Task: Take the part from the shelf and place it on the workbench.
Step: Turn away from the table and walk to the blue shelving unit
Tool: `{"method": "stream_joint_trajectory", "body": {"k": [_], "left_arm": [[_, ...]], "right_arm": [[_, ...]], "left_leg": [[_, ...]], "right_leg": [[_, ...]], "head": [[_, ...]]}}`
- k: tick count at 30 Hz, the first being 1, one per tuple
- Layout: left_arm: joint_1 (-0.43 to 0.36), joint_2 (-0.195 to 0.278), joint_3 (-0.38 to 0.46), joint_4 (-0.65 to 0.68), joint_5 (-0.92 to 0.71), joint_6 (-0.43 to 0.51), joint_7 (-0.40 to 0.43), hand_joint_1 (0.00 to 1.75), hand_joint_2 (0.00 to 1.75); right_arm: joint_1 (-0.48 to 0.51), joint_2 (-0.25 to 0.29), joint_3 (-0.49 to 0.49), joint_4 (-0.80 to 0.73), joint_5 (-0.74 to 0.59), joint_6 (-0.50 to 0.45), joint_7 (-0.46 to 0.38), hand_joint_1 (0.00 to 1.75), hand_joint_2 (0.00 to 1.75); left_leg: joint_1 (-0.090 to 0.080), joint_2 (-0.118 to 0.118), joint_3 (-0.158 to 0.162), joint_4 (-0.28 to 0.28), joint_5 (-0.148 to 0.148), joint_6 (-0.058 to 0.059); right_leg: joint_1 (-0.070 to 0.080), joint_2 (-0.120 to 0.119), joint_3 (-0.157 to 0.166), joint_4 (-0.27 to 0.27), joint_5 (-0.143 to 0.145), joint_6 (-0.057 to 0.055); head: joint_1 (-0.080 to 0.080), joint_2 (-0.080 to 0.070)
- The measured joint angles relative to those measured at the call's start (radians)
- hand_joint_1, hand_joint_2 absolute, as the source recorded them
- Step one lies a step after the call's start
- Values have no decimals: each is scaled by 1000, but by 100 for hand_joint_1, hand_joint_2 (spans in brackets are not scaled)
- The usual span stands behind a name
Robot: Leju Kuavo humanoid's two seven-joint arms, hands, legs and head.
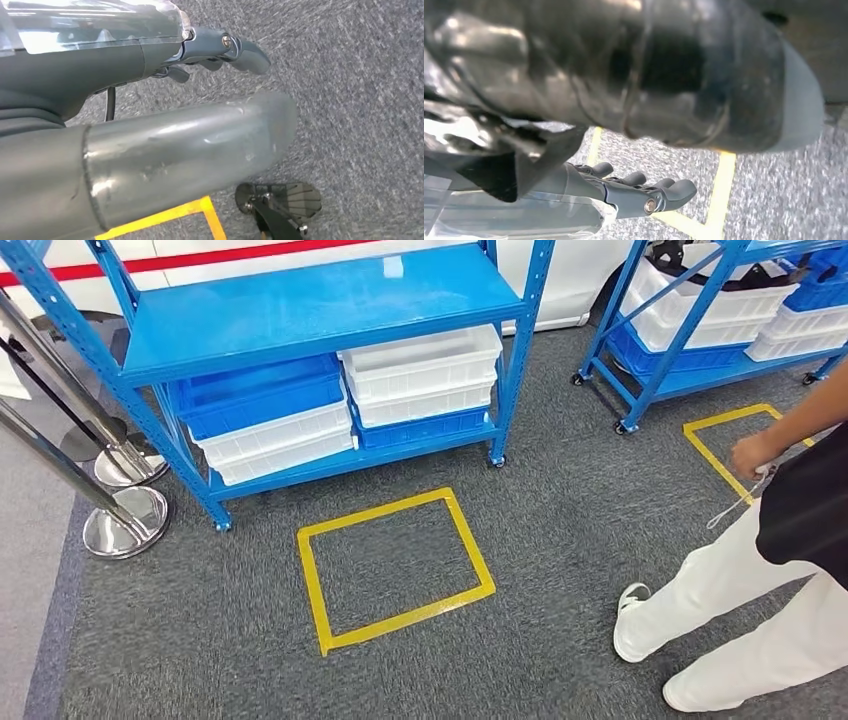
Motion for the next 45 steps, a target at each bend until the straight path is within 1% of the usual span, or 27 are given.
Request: {"method": "stream_joint_trajectory", "body": {"k": [2, 4, 5, 7, 8, 9, 10, 12, 13, 15, 18, 20, 22, 24, 25, 26, 27, 29, 30, 33, 35, 37, 39, 40, 41, 43, 45], "left_arm": [[5, -1, 0, 0, -3, 5, -1, 0, 0], [13, -10, -2, 0, -8, 20, -3, 0, 0], [15, -15, -2, 1, -10, 30, -4, 0, 0], [16, -23, -3, 5, -11, 46, 0, 0, 0], [16, -25, -3, 7, -8, 53, 5, 0, 0], [17, -26, -3, 10, -4, 60, 12, 0, 0], [17, -26, -3, 13, 2, 66, 18, 0, 0], [16, -27, -3, 19, 10, 78, 23, 0, 0], [15, -28, -2, 23, 14, 82, 23, 0, 0], [11, -31, -2, 28, 19, 92, 21, 0, 0], [10, -38, -2, 34, 21, 99, 16, 0, 0], [9, -41, -2, 37, 22, 98, 11, 0, 0], [7, -44, -2, 39, 26, 98, 7, 0, 0], [8, -47, -1, 41, 36, 99, 5, 0, 0], [9, -49, 0, 41, 40, 99, 2, 0, 0], [10, -51, 1, 42, 44, 99, -1, 0, 0], [12, -54, 2, 42, 48, 99, -5, 0, 0], [11, -60, 6, 42, 59, 99, -10, 0, 0], [11, -62, 8, 42, 64, 100, -11, 0, 0], [8, -66, 18, 42, 76, 100, -18, 0, 0], [5, -69, 23, 42, 86, 101, -14, 0, 0], [2, -71, 28, 42, 99, 102, -10, 0, 0], [4, -70, 39, 42, 123, 93, -27, 0, 0], [5, -70, 47, 42, 139, 80, -42, 0, 0], [7, -69, 56, 42, 154, 62, -56, 0, 0], [12, -65, 72, 41, 177, 21, -72, 0, 0], [17, -62, 84, 39, 191, -15, -79, 0, 0]], "right_arm": [[1, 0, -2, 0, -10, -5, -1, 0, 0], [5, 0, -4, -2, -18, 2, -5, 0, 0], [7, 1, -5, -4, -21, 9, -9, 0, 0], [11, 1, -8, -7, -22, 21, -15, 0, 0], [12, 1, -10, -8, -21, 25, -17, 0, 0], [13, 1, -11, -9, -20, 28, -18, 0, 0], [13, 1, -12, -10, -19, 29, -19, 0, 0], [12, 1, -12, -12, -18, 23, -19, 0, 0], [9, 0, -14, -8, -17, 12, -17, 0, 0], [-3, -3, -18, 9, -15, -24, -14, 0, 0], [-20, -13, -25, 45, -9, -66, -16, 0, 0], [-28, -22, -32, 69, -6, -85, -18, 0, 0], [-33, -30, -40, 88, -3, -96, -19, 0, 0], [-35, -36, -45, 101, 1, -100, -18, 0, 0], [-35, -38, -47, 107, 1, -101, -16, 0, 0], [-35, -40, -51, 111, 1, -101, -13, 0, 0], [-33, -41, -55, 114, 1, -101, -9, 0, 0], [-33, -40, -66, 117, 4, -93, 2, 0, 0], [-34, -38, -70, 116, 6, -87, 6, 0, 0], [-37, -29, -82, 105, 14, -70, 12, 0, 0], [-36, -23, -88, 97, 27, -57, 7, 0, 0], [-36, -22, -90, 89, 45, -46, 0, 0, 0], [-37, -22, -91, 86, 55, -43, -3, 0, 0], [-36, -22, -92, 86, 58, -43, -5, 0, 0], [-35, -22, -93, 86, 59, -44, -9, 0, 0], [-32, -21, -96, 86, 59, -46, -20, 0, 0], [-34, -20, -103, 86, 57, -48, -36, 0, 0]], "left_leg": [[3, 2, 0, 0, -3, -12], [5, 28, -14, 40, -29, -21], [5, 44, -37, 90, -56, -24], [5, 62, -109, 224, -116, -27], [5, 65, -138, 274, -129, -27], [5, 67, -151, 292, -123, -26], [4, 68, -142, 267, -95, -23], [-1, 76, -82, 138, -21, -7], [-6, 81, -53, 77, 1, 1], [-14, 88, -28, 22, 6, 12], [-9, 79, -6, 1, 0, 24], [-5, 75, 19, -10, -4, 33], [-5, 72, 30, -11, -13, 39], [-5, 67, 44, -10, -27, 38], [-5, 64, 54, -10, -35, 36], [-4, 61, 67, -10, -44, 33], [-4, 58, 77, -10, -54, 29], [-6, 55, 90, -8, -72, 18], [-7, 55, 94, -7, -79, 11], [-6, 56, 102, 10, -82, -7], [-4, 61, 64, 89, -96, -14], [-3, 67, -17, 215, -142, -20], [-3, 68, -85, 286, -179, -20], [-4, 69, -99, 277, -171, -17], [-6, 73, -98, 236, -140, -11], [-15, 97, -76, 120, -44, 8], [-27, 115, -62, 53, 0, 23]], "right_leg": [[1, -4, 1, -2, 1, -13], [-1, -11, 8, -8, 1, -27], [-2, -16, 11, -11, 0, -33], [2, -26, 14, -10, -6, -39], [4, -31, 17, -10, -9, -39], [6, -36, 22, -10, -14, -39], [7, -40, 29, -10, -19, -38], [9, -46, 46, -10, -32, -34], [10, -48, 52, -10, -38, -31], [10, -51, 59, -10, -45, -20], [8, -49, 67, 9, -44, -2], [6, -37, 33, 79, -70, 6], [4, -28, -49, 199, -120, 13], [1, -27, -119, 268, -137, 20], [0, -27, -130, 255, -117, 22], [-2, -27, -124, 207, -77, 22], [-3, -26, -110, 143, -22, 19], [2, -25, -91, 50, 41, 8], [4, -24, -90, 33, 51, 1], [4, -24, -75, 26, 44, -21], [2, -28, -52, 16, 35, -34], [3, -33, -33, 11, 21, -42], [6, -40, -13, 11, 3, -44], [7, -45, 1, 11, -7, -44], [10, -53, 16, 10, -19, -43], [14, -66, 42, 10, -40, -40], [14, -74, 55, 8, -56, -29]], "head": [[0, 0], [0, 0], [0, 0], [0, 0], [0, 0], [0, 0], [0, 0], [0, 0], [0, 0], [0, 0], [0, 0], [0, 0], [0, 0], [0, 0], [0, 0], [0, 0], [0, 0], [0, 0], [-1, 0], [-1, 0], [-1, 0], [-1, 0], [-1, 0], [-1, 0], [-1, 0], [-1, 0], [-1, 0]]}}
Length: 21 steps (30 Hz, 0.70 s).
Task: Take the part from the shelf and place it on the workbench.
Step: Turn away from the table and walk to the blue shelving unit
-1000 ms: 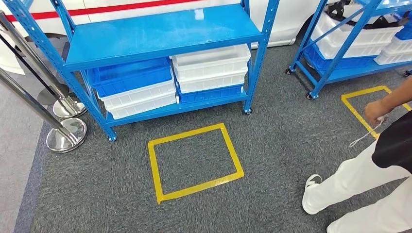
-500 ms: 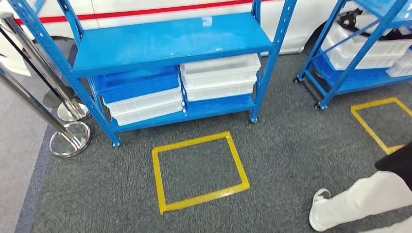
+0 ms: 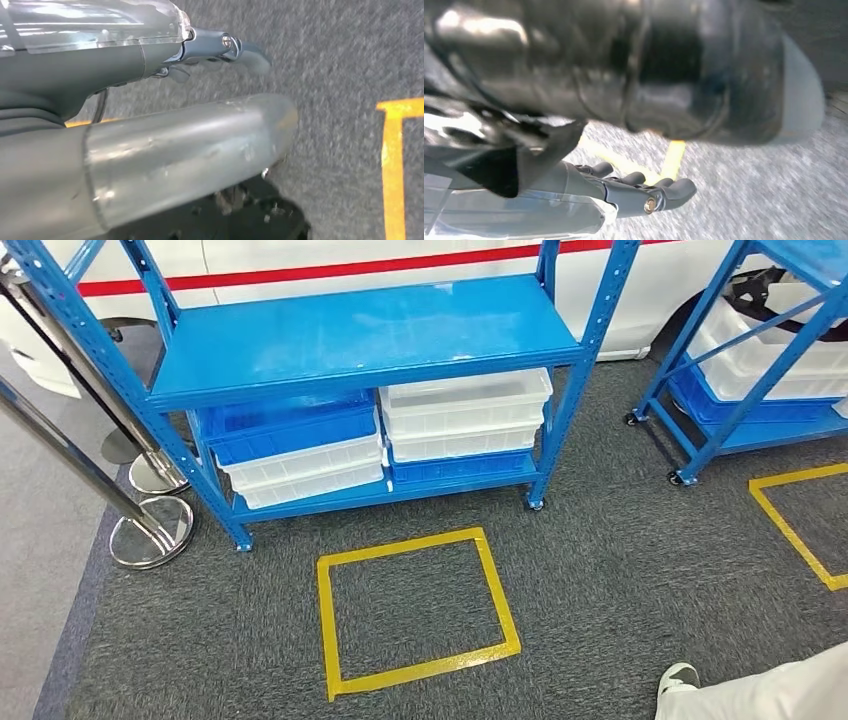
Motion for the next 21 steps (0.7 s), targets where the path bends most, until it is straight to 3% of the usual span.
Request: {"method": "stream_joint_trajectory", "body": {"k": [2, 4, 5, 7, 9, 10, 11, 12, 13, 15, 16, 19, 21], "left_arm": [[6, 4, 10, -3, 7, -22, -2, 0, 0], [11, 7, 15, -5, 8, -30, -1, 0, 0], [11, 9, 17, -5, 7, -33, 0, 0, 0], [9, 15, 19, -6, 5, -39, 1, 0, 0], [11, 20, 20, -6, 2, -43, 2, 0, 0], [13, 21, 21, -6, 0, -40, 5, 0, 0], [16, 22, 21, -6, -5, -34, 10, 0, 0], [17, 22, 21, -6, -10, -25, 17, 0, 0], [18, 22, 21, -6, -14, -13, 24, 0, 0], [14, 21, 21, -6, -20, 10, 34, 0, 0], [12, 20, 21, -6, -22, 18, 37, 0, 0], [4, 16, 21, -6, -25, 32, 41, 0, 0], [0, 13, 21, -6, -26, 36, 42, 0, 0]], "right_arm": [[-5, -1, -7, 0, -3, -4, -16, 0, 0], [-8, -3, -14, 0, -5, -10, -24, 0, 0], [-9, -4, -17, 0, -5, -12, -27, 0, 0], [-9, -7, -24, 1, -5, -16, -32, 0, 0], [-7, -10, -31, 1, -4, -17, -34, 0, 0], [-5, -11, -35, 1, -4, -17, -35, 0, 0], [-3, -11, -38, 1, -2, -17, -35, 0, 0], [0, -11, -41, 1, 1, -17, -36, 0, 0], [3, -11, -43, 0, 5, -17, -34, 0, 0], [4, -10, -49, 0, 11, -17, -31, 0, 0], [3, -9, -51, 0, 14, -17, -29, 0, 0], [2, -6, -53, 0, 16, -17, -27, 0, 0], [2, -4, -55, 0, 16, -18, -26, 0, 0]], "left_leg": [[-3, -7, 11, -17, -4, 11], [5, -15, 40, -36, 0, 21], [9, -19, 54, -45, -1, 25], [12, -26, 72, -52, -9, 28], [12, -34, 88, -53, -25, 27], [13, -39, 100, -53, -35, 24], [15, -43, 115, -52, -46, 21], [16, -46, 130, -53, -58, 17], [17, -48, 143, -52, -70, 12], [17, -51, 155, -54, -89, 0], [16, -52, 159, -54, -92, -7], [17, -49, 158, -24, -82, -25], [19, -47, 103, 74, -89, -33]], "right_leg": [[0, -4, 14, 3, -2, 14], [-2, 7, 16, 35, -1, 25], [-3, 19, -2, 72, -9, 29], [-9, 43, -76, 182, -51, 38], [-14, 48, -149, 260, -95, 45], [-17, 48, -167, 259, -95, 48], [-18, 48, -170, 228, -73, 50], [-19, 48, -164, 174, -29, 52], [-20, 48, -158, 119, 27, 51], [-15, 48, -152, 45, 99, 40], [-12, 49, -153, 34, 109, 31], [-13, 51, -127, 13, 100, 7], [-16, 49, -98, -2, 90, -4]], "head": [[0, 0], [0, 0], [0, 0], [0, 0], [0, 0], [0, 0], [0, 0], [0, 0], [0, 0], [0, 0], [0, 0], [0, 0], [0, 0]]}}
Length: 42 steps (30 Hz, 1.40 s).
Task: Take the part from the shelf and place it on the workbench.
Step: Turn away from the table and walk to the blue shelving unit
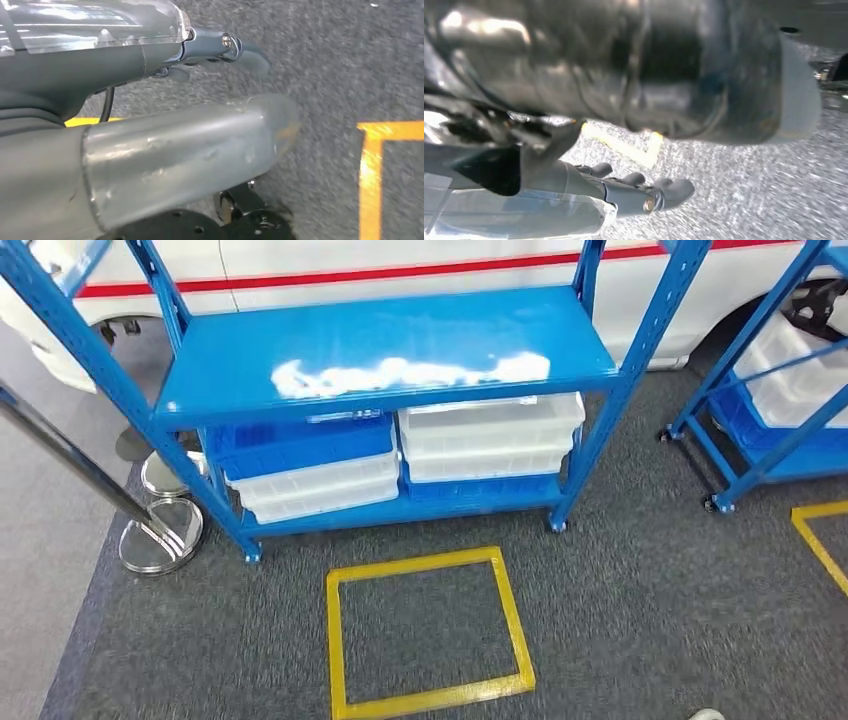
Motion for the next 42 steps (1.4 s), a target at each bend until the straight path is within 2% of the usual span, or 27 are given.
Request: {"method": "stream_joint_trajectory", "body": {"k": [2, 4, 5, 6, 8, 9, 10, 13, 15, 17, 19, 20, 21, 23, 24, 25, 27, 29, 31, 33, 34, 35, 36, 39, 40, 41, 42], "left_arm": [[-1, -3, 0, 0, -1, 6, 1, 0, 0], [1, -4, 0, 0, -2, 12, 2, 0, 0], [1, -5, 0, 0, -4, 14, 2, 0, 0], [2, -5, 0, 0, -5, 15, 3, 0, 0], [4, -6, 0, 0, -6, 16, 3, 0, 0], [5, -6, 0, 0, -6, 17, 4, 0, 0], [6, -5, 0, 0, -5, 18, 5, 0, 0], [3, -5, 0, 1, 1, 15, 11, 0, 0], [-1, -5, 0, 1, 3, 14, 14, 0, 0], [-2, -4, 0, 1, 3, 15, 17, 0, 0], [-2, -5, 0, 1, 3, 16, 21, 0, 0], [0, -5, 0, 1, 3, 16, 22, 0, 0], [1, -5, 0, 2, 3, 17, 23, 0, 0], [1, -5, 1, 3, 3, 17, 24, 0, 0], [0, -6, 1, 4, 3, 18, 24, 0, 0], [-2, -6, 1, 5, 3, 20, 25, 0, 0], [-5, -5, 1, 6, 3, 23, 25, 0, 0], [-6, -5, 1, 7, 3, 24, 24, 0, 0], [-8, -5, 1, 9, 3, 23, 23, 0, 0], [-9, -4, 1, 9, 3, 18, 21, 0, 0], [-8, -3, 1, 9, 4, 14, 19, 0, 0], [-6, -3, 1, 9, 4, 12, 18, 0, 0], [-5, -2, 1, 9, 4, 10, 17, 0, 0], [0, 1, 1, 10, 4, 9, 18, 0, 0], [1, 2, 1, 10, 4, 9, 19, 0, 0], [1, 4, 1, 10, 3, 10, 20, 0, 0], [1, 4, 1, 10, 3, 11, 21, 0, 0]], "right_arm": [[-1, 0, -2, 0, 0, -1, 0, 0, 0], [-2, 1, -4, 0, 1, -3, 0, 0, 0], [-2, 1, -5, 0, 2, -4, 0, 0, 0], [-2, 2, -6, 0, 2, -5, 0, 0, 0], [-1, 5, -8, 1, 3, -6, 0, 0, 0], [-2, 6, -9, 1, 4, -8, 0, 0, 0], [-4, 8, -10, 1, 5, -10, 0, 0, 0], [-10, 8, -12, 2, 12, -13, -2, 0, 0], [-15, 6, -12, 2, 15, -14, -4, 0, 0], [-18, 3, -14, 3, 19, -15, -6, 0, 0], [-18, 0, -17, 6, 21, -16, -8, 0, 0], [-17, -2, -19, 7, 22, -16, -8, 0, 0], [-16, -3, -21, 9, 23, -16, -8, 0, 0], [-13, -6, -27, 12, 25, -17, -9, 0, 0], [-13, -7, -29, 14, 26, -17, -10, 0, 0], [-13, -8, -32, 15, 27, -17, -11, 0, 0], [-17, -9, -34, 18, 28, -17, -12, 0, 0], [-16, -9, -36, 21, 28, -17, -12, 0, 0], [-17, -10, -37, 23, 30, -17, -12, 0, 0], [-18, -10, -38, 25, 32, -18, -12, 0, 0], [-18, -10, -38, 25, 33, -18, -12, 0, 0], [-18, -10, -39, 26, 33, -18, -12, 0, 0], [-18, -10, -40, 27, 34, -18, -12, 0, 0], [-18, -10, -44, 31, 36, -18, -12, 0, 0], [-20, -10, -45, 33, 37, -18, -12, 0, 0], [-21, -10, -46, 35, 39, -18, -12, 0, 0], [-23, -10, -47, 35, 41, -18, -13, 0, 0]], "left_leg": [[1, 1, -84, 117, -51, -6], [2, 1, -141, 156, -93, -8], [1, 1, -150, 132, -85, -5], [0, 1, -146, 84, -50, 0], [-6, 3, -130, -30, 59, 17], [-10, 4, -122, -66, 95, 24], [-13, 3, -117, -86, 114, 30], [-10, 0, -84, -108, 107, 47], [-6, -1, -56, -122, 100, 58], [-6, 0, -37, -126, 84, 64], [-5, -2, -15, -126, 64, 62], [-5, -4, 0, -126, 53, 60], [-4, -6, 17, -126, 40, 57], [-5, -8, 46, -124, 14, 48], [-5, -9, 54, -123, 2, 42], [-6, -9, 60, -124, -7, 36], [-7, -10, 68, -119, -8, 22], [-5, -7, 55, -72, 4, 13], [-1, -2, -8, 32, -9, 4], [2, 0, -93, 135, -66, -5], [3, 0, -125, 157, -94, -7], [3, 0, -142, 150, -103, -8], [3, 0, -146, 115, -86, -6], [-5, 2, -133, -43, 75, 18], [-8, 3, -129, -70, 110, 25], [-11, 4, -125, -82, 123, 32], [-11, 2, -114, -88, 117, 37]], "right_leg": [[1, 0, 24, -6, -16, -4], [2, 2, 49, -6, -37, -4], [3, 3, 65, -6, -48, -4], [4, 2, 80, -7, -60, -3], [7, 3, 106, -8, -82, 1], [8, 4, 115, -9, -93, 6], [8, 6, 123, -7, -99, 12], [9, 7, 131, 24, -90, 34], [8, 6, 84, 111, -97, 43], [5, 6, 3, 221, -148, 49], [1, 6, -58, 270, -194, 53], [0, 5, -71, 254, -190, 55], [-1, 5, -72, 212, -162, 54], [0, 5, -62, 101, -54, 49], [2, 5, -58, 63, -13, 44], [5, 5, -57, 43, 13, 39], [6, 7, -47, 33, 12, 25], [3, 7, -22, 17, 6, 12], [0, 5, 8, 2, -6, 3], [0, 5, 32, -4, -23, 1], [0, 6, 45, -4, -34, 1], [0, 6, 60, -4, -45, 2], [1, 7, 76, -5, -57, 4], [3, 8, 114, -5, -92, 12], [4, 10, 121, -8, -101, 18], [5, 11, 127, -7, -104, 25], [6, 12, 133, -6, -102, 33]], "head": [[0, 0], [0, 0], [0, 0], [0, 0], [0, 0], [0, 0], [0, 0], [0, 0], [0, 0], [0, 0], [0, 0], [0, 0], [1, 0], [0, 0], [0, 0], [0, 0], [-1, 0], [-1, 0], [-1, 0], [-1, 0], [-1, 0], [-1, 0], [-1, 0], [-1, 0], [-1, 0], [-2, 0], [-2, 0]]}}
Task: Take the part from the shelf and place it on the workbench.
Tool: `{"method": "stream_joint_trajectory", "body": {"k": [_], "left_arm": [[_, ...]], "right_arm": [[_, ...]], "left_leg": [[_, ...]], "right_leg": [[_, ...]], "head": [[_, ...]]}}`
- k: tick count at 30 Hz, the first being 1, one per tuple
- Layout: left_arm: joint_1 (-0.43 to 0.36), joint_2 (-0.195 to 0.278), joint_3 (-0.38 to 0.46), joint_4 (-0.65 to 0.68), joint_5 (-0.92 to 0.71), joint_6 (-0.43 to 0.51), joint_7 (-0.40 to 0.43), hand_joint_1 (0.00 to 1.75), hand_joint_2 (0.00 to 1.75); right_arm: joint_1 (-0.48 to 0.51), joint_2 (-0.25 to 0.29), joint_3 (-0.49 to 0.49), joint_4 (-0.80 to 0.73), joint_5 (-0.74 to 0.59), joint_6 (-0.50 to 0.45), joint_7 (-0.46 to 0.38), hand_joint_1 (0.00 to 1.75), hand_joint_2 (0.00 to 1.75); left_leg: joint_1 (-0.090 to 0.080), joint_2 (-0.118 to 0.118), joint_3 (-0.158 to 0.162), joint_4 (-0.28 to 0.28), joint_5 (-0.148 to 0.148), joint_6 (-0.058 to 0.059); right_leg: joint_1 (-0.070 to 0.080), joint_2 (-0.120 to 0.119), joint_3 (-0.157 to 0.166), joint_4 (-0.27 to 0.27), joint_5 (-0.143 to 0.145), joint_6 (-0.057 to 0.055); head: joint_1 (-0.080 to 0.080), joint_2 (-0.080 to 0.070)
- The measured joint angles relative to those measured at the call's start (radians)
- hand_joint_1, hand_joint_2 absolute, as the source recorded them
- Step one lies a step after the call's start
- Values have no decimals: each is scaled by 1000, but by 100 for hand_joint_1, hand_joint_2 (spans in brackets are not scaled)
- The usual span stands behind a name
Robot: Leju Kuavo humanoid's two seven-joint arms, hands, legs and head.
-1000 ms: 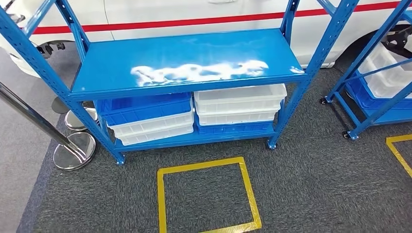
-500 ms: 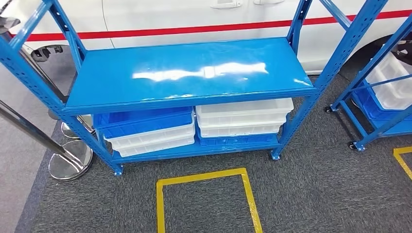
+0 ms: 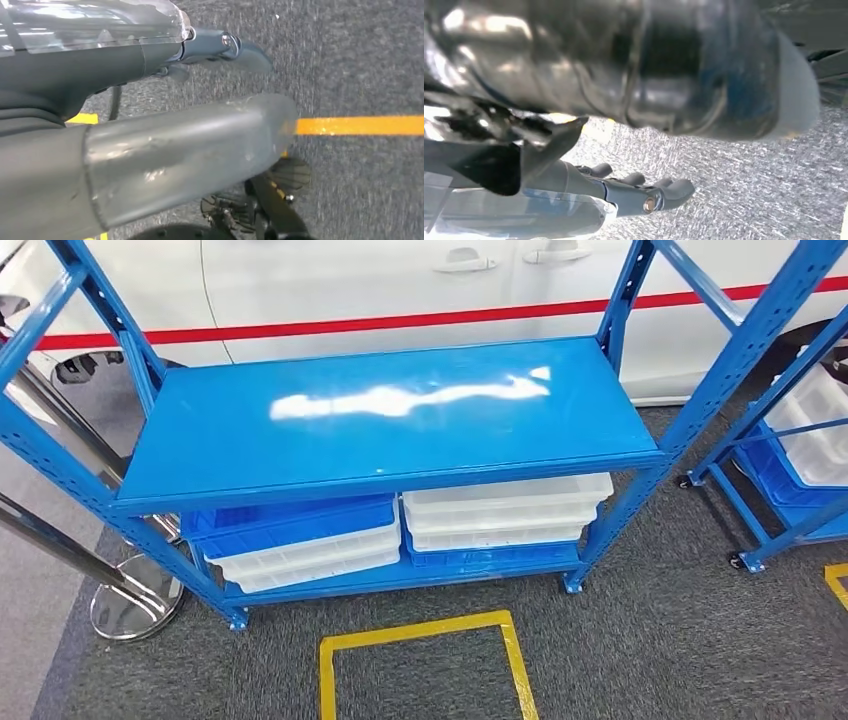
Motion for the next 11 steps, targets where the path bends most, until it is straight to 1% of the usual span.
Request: {"method": "stream_joint_trajectory", "body": {"k": [1, 2, 3, 4, 5, 6, 7, 8, 9, 10, 11], "left_arm": [[-1, 0, 0, 0, 0, 1, 1, 0, 0], [-1, 1, 0, 0, 0, 1, 1, 0, 0], [-2, 1, 0, 0, 0, 1, 1, 0, 0], [-3, 1, 0, 0, 0, 2, 2, 0, 0], [-3, 1, 0, 0, 0, 2, 2, 0, 0], [-4, 2, 0, 0, 0, 2, 2, 0, 0], [-4, 2, 0, 0, 0, 2, 2, 0, 0], [-3, 1, 0, 0, 0, 2, 2, 0, 0], [-2, 1, 0, 0, 0, 2, 3, 0, 0], [-1, 1, 0, 0, 0, 2, 3, 0, 0], [0, 1, 0, 0, 0, 2, 3, 0, 0]], "right_arm": [[-2, 0, -1, 0, 2, 0, -1, 0, 0], [-3, -1, -2, 0, 4, 0, -2, 0, 0], [-4, -1, -4, 1, 4, 0, -4, 0, 0], [-6, -1, -5, 1, 5, 0, -5, 0, 0], [-7, -2, -6, 1, 5, 0, -6, 0, 0], [-8, -2, -7, 1, 6, 0, -7, 0, 0], [-8, -3, -8, 1, 6, 0, -8, 0, 0], [-7, -3, -9, 1, 6, 0, -8, 0, 0], [-7, -4, -9, 1, 6, 0, -8, 0, 0], [-6, -4, -10, 2, 6, 0, -8, 0, 0], [-5, -4, -11, 2, 6, 0, -8, 0, 0]], "left_leg": [[2, -1, 14, -9, 1, 5], [5, -2, 28, -20, -2, 11], [7, -2, 42, -28, -5, 18], [8, -2, 53, -34, -10, 22], [8, -2, 62, -36, -18, 26], [8, -2, 71, -36, -26, 28], [7, -2, 80, -36, -35, 28], [7, -4, 93, -36, -45, 27], [8, -5, 107, -36, -56, 25], [8, -6, 122, -36, -68, 21], [8, -7, 130, -36, -74, 19]], "right_leg": [[0, -1, 3, 11, 5, 6], [0, -3, -3, 40, 12, 11], [-1, -3, -25, 83, 11, 14], [-2, -4, -59, 139, -1, 17], [-3, -4, -100, 197, -26, 19], [-4, -4, -141, 244, -59, 22], [-5, -4, -171, 270, -87, 24], [-6, -4, -190, 269, -96, 26], [-7, -4, -195, 239, -80, 28], [-8, -4, -189, 186, -39, 28], [-8, -5, -184, 155, -15, 28]], "head": [[0, 0], [0, 0], [0, 0], [0, 0], [0, 0], [0, 0], [0, 0], [0, 0], [1, 0], [1, 0], [1, 0]]}}
